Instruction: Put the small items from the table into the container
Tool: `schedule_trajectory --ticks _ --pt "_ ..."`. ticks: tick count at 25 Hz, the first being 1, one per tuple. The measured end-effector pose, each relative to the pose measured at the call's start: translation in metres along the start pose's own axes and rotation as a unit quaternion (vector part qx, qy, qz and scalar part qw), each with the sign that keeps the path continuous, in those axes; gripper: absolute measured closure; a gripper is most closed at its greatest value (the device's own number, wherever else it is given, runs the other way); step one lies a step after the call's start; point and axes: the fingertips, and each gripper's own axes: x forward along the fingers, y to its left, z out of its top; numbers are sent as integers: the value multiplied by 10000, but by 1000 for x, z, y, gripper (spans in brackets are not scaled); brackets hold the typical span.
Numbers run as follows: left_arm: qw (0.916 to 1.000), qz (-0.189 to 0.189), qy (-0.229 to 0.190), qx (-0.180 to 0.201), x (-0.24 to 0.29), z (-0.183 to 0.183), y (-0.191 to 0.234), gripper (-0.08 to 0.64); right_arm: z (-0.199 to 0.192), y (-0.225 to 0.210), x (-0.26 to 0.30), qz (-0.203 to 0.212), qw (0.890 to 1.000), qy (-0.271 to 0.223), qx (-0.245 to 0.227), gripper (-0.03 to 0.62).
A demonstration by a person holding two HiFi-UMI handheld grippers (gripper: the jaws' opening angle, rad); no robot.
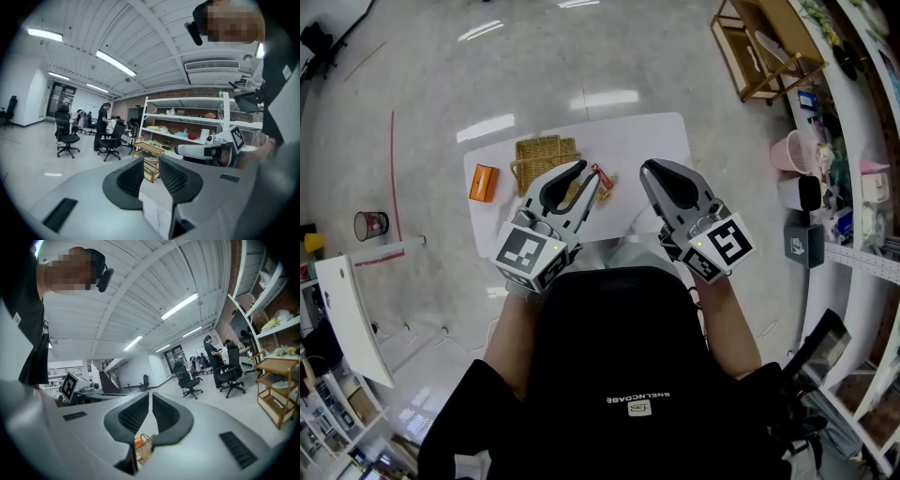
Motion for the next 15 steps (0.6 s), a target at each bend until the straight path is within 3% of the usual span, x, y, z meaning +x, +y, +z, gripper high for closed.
schedule_trajectory --ticks 6,11,15 --pt "9963 534 279 -611 10 -30 24 428 -18 -16 0 -33 9997 242 95 580" --pt "9925 565 778 -754 18 -67 37 377 -33 -21 5 -185 9988 417 176 580" --pt "9889 366 1149 -867 28 -96 40 356 -41 -24 7 -332 9978 549 189 580"
